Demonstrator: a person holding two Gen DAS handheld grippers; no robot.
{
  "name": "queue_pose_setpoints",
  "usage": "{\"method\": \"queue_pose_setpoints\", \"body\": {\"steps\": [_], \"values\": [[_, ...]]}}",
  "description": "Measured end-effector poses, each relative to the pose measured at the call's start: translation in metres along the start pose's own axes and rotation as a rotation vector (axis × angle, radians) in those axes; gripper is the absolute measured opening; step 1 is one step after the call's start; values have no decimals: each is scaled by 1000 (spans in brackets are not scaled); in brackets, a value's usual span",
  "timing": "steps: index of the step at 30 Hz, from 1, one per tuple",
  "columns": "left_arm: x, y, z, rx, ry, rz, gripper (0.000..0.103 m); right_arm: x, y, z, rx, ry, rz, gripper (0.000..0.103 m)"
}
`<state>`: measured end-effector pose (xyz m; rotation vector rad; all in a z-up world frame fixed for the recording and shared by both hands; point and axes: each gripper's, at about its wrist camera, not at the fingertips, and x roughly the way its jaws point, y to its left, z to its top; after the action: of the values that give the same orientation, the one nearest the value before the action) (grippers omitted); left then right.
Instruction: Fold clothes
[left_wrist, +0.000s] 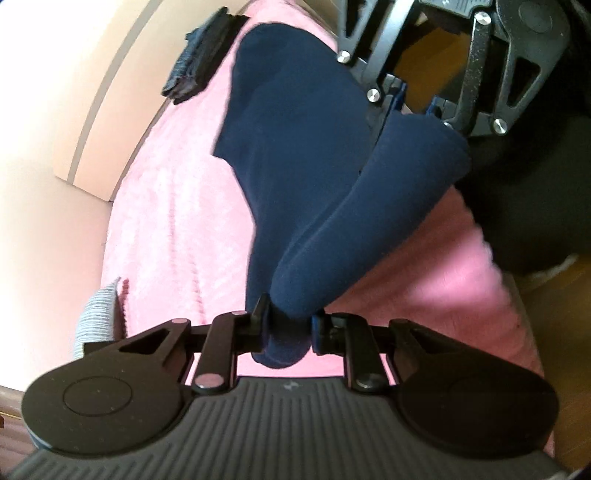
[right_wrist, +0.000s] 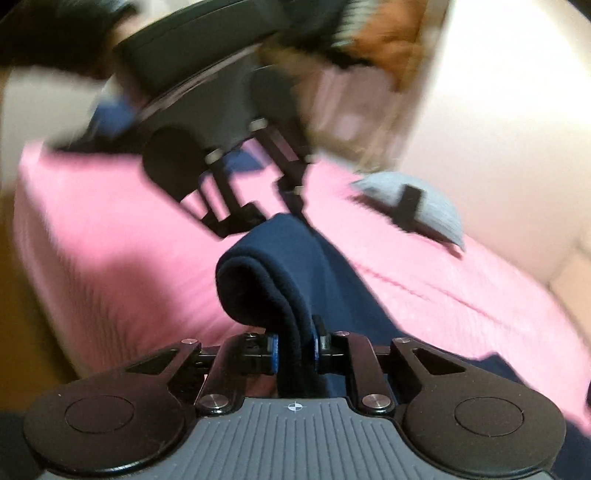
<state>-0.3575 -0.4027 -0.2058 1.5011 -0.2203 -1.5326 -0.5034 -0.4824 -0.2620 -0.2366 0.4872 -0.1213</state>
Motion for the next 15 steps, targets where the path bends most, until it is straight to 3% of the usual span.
{"method": "queue_pose_setpoints", "body": {"steps": [3, 7, 12, 15], "values": [[-13, 30, 36, 11, -9, 13, 17, -30, -49, 3, 179, -80, -25, 13], [-14, 85, 104, 17, -80, 45, 22, -70, -128, -9, 416, -186, -64, 13], [45, 122, 163, -104, -168, 57, 39, -108, -239, -46, 681, -271, -179, 12], [81, 143, 198, -179, -220, 63, 50, -112, -301, -98, 860, -265, -258, 13]]}}
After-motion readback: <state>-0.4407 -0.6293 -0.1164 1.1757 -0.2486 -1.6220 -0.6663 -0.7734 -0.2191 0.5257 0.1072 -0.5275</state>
